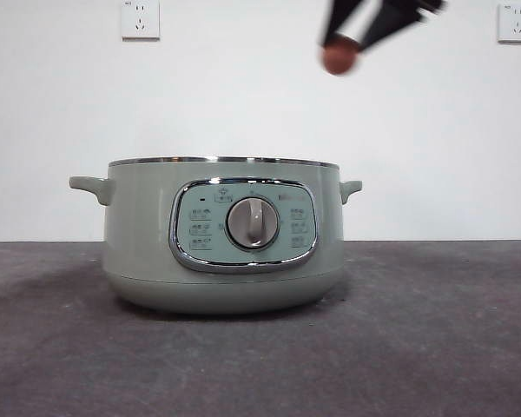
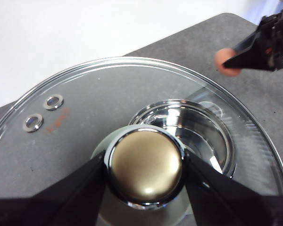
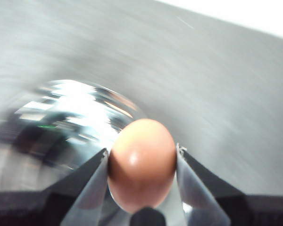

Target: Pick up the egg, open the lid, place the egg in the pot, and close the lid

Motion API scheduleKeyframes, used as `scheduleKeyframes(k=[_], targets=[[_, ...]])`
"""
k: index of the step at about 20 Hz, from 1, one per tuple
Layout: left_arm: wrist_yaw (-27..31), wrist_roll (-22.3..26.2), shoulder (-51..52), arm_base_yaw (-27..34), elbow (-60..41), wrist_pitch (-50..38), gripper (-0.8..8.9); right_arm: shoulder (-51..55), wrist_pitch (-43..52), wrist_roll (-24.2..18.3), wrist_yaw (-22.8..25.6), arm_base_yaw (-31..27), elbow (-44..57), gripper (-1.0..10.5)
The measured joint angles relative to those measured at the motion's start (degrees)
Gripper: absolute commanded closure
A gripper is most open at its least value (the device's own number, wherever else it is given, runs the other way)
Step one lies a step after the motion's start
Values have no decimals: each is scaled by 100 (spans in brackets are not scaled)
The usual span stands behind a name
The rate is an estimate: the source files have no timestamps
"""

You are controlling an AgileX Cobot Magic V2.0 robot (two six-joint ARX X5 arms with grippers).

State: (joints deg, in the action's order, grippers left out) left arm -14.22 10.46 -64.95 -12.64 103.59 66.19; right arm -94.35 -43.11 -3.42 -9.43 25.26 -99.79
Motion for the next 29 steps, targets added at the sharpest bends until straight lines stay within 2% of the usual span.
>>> scheduleKeyframes(k=[5, 9, 16, 20, 26, 27, 28, 29], targets=[[-24, 0, 168, 0, 0, 164, 822, -649, 284, 22, 0, 935, -70, 958], [-24, -2, 254, 0, 0, 173, 822, -1305, 302, 22, 107, 1283, -70, 958], [-24, -2, 271, 0, 0, 275, 822, -2164, 376, 20, 229, 1373, -70, 958], [-26, -2, 271, 0, 0, 275, 822, -2341, 382, -68, 507, 1368, -70, 958], [-26, 0, 271, 0, 0, 275, 822, -2531, 341, -146, 651, 1364, -87, 956], [-26, -2, 271, 0, 0, 275, 822, -2531, 284, -155, 651, 1344, -103, 928], [-26, -2, 271, 0, 0, 275, 822, -2531, 273, -157, 649, 1338, -105, 805], [-26, -2, 271, 0, 0, 275, 822, -2531, 275, -157, 649, 1338, -105, 608]])
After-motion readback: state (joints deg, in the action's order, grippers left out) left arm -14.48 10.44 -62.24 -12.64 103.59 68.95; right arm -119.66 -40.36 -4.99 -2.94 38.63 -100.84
